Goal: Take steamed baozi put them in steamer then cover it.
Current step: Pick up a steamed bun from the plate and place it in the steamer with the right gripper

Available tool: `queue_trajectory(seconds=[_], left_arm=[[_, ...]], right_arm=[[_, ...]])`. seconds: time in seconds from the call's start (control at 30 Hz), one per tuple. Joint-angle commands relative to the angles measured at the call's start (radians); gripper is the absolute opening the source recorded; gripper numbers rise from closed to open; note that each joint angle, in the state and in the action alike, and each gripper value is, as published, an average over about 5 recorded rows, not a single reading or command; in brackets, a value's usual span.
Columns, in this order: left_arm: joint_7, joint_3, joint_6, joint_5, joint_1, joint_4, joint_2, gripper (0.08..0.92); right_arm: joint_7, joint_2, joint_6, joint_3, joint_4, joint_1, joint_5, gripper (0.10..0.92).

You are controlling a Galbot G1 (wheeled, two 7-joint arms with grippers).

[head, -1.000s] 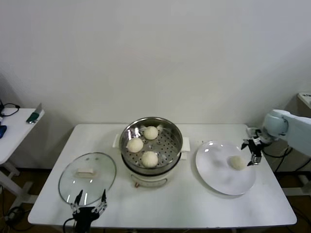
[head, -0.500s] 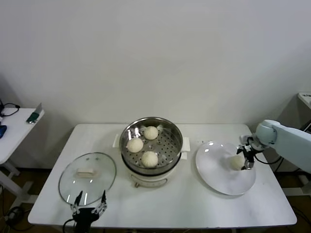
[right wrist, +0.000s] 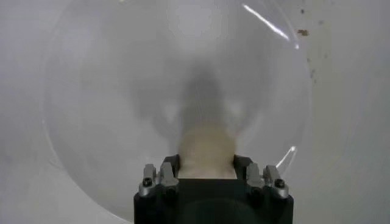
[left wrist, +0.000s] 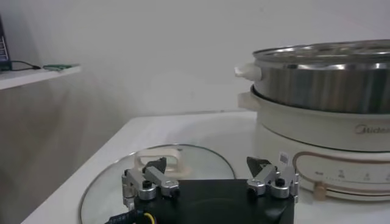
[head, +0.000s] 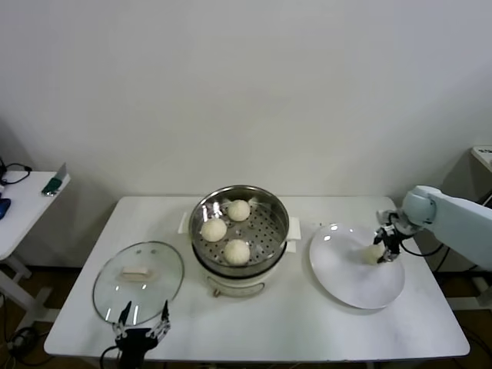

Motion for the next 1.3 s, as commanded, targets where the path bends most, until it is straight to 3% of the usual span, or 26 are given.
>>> queue_trajectory(seconds=[0.03,0.23,0.47,0.87,1.3], left_arm=[[0.001,0.008,0.003,0.005,-0.001,-0.004,0.000,0.823],[0.002,0.018,0.005,0.009,-0.005,-0.008,0.000,0.823],[0.003,0.021,0.007,0.007,-0.011,-0.010,0.001,0.823],[0.002,0.011,0.007,-0.002,-0.011,-0.013,-0.001,0.823],[0.002,0.006,0.007,-0.005,-0.009,-0.010,-0.002,0.823]], right_arm=[[-0.011,0.019,-0.072,-0.354,0.236,0.490,0.243,0.602],[0.017,0.128,-0.168,-0.433,0.457,0.788,0.483,0.602],[0.100,0.271,-0.262,-0.299,0.542,0.730,0.590,0.602],[0.167,0.466,-0.295,-0.237,0.430,0.461,0.475,0.602],[0.188,0.495,-0.292,-0.221,0.312,0.290,0.333,0.602]])
